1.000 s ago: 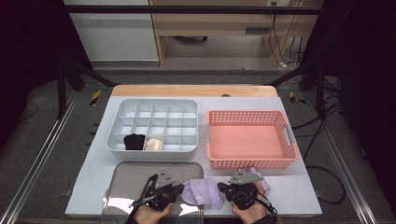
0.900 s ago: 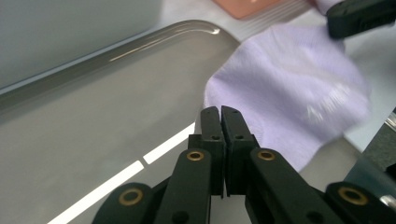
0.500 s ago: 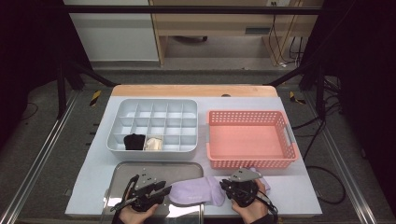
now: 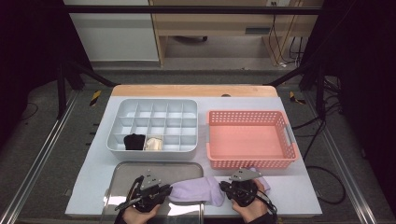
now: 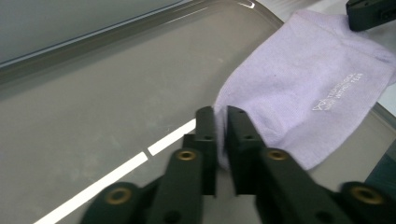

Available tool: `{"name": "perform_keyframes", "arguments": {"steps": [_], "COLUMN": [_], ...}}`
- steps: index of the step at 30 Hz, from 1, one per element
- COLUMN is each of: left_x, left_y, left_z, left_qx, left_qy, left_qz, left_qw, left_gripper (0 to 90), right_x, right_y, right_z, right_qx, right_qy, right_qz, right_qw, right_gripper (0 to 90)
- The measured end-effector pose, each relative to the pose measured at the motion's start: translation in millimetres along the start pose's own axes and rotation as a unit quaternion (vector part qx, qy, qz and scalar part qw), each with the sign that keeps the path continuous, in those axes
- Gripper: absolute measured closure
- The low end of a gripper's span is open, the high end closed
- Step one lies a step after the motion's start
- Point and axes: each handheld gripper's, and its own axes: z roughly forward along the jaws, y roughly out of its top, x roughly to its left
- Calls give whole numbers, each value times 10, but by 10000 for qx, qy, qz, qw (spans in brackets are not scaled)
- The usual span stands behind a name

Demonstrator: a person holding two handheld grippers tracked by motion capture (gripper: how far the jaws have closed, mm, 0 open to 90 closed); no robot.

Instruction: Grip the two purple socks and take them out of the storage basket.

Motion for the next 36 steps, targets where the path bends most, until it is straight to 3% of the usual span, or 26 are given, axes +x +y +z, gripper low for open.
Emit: {"name": "perform_keyframes", "arguments": {"steps": [10,13,19,23,29,31,36], "left_x": [-8,-9,72,191,296,338,359], "left_y": [-10,-14,-4,-2,-10,-20,-30], "left_z": [-9,-19,-135,-247,-311,-318,-308], "left_qx": [-40,-65,-260,-527,-716,-709,-716], "left_qy": [94,90,110,288,382,405,455], "left_qz": [100,99,-52,-173,-281,-313,-367], "left_qw": [9999,9999,9996,9980,9963,9962,9957], "left_gripper": [865,803,660,586,525,535,520], "right_x": [-5,-15,-185,-374,-409,-404,-423], "right_y": [-19,-5,-18,-107,-150,-170,-198], "right_z": [-57,-80,-278,-487,-475,-393,-314], "right_qx": [29,-98,-535,-768,-530,-294,-60], "right_qy": [-20,-11,-324,-656,-762,-858,-821], "right_qz": [93,93,339,577,636,602,713], "right_qw": [10000,9999,9975,9932,9936,9941,9941], "right_gripper": [878,830,777,787,788,757,761]}}
